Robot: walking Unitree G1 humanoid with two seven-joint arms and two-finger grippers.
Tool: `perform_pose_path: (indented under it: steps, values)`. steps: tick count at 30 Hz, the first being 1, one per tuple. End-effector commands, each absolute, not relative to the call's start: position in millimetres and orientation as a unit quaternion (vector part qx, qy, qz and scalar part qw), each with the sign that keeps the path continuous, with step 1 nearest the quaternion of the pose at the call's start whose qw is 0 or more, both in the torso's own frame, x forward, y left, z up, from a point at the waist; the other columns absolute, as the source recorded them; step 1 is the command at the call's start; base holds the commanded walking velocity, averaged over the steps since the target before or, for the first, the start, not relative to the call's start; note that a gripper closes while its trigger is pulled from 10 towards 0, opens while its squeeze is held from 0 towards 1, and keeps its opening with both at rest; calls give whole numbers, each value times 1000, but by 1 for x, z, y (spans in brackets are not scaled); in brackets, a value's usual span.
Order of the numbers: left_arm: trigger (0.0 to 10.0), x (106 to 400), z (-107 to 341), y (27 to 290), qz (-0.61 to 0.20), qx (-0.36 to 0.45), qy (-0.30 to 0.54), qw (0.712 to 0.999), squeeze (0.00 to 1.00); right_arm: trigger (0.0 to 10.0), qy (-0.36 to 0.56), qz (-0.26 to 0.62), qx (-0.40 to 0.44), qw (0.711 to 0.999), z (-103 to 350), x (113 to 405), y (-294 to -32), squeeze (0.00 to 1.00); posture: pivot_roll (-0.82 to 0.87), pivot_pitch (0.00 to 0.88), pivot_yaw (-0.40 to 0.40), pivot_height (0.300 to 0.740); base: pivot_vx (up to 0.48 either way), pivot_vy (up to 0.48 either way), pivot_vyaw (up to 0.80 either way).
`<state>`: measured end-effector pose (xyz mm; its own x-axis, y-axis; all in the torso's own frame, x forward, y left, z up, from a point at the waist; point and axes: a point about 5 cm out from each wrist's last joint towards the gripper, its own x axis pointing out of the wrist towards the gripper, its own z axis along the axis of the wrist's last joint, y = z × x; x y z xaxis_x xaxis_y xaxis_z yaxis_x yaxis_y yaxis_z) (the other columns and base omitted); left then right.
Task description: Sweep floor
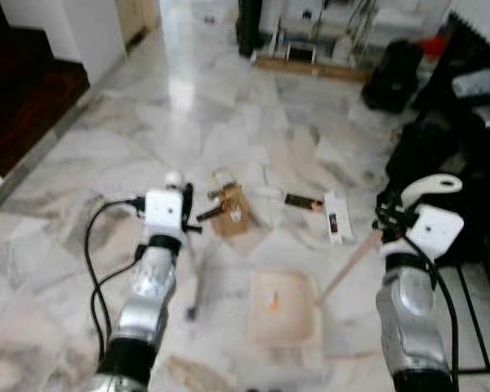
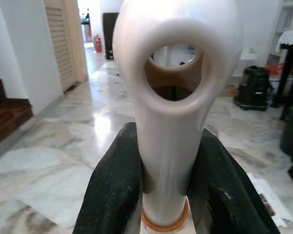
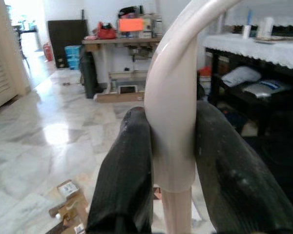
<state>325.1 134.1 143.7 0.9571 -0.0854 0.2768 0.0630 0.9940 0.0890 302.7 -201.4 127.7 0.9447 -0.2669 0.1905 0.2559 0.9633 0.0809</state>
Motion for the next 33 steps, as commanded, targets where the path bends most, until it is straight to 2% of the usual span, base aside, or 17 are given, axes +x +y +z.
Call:
perform_pose_path:
  steps: [1,14,21,27,33]
  values:
    - [10000,325,156,136,-38,51,-170,983,0,10000,-130,-128,35,983,139,305,-198,0,59,97,-59,740,0,0,0]
    - [10000,328,157,139,-26,55,-167,984,0,10000,-122,-111,35,986,134,302,-192,0,59,42,-55,740,0,0,0]
    - [10000,335,165,140,-37,62,-175,982,0,10000,-125,-127,40,983,133,304,-195,0,74,29,-27,740,243,0,0]
    - [10000,337,164,145,-40,70,-170,982,0,10000,-122,-128,49,983,130,303,-188,0,79,33,-5,740,241,0,0]
    - [10000,340,167,139,-47,67,-171,982,0,10000,-119,-126,56,983,128,303,-183,0,71,46,8,740,243,0,0]
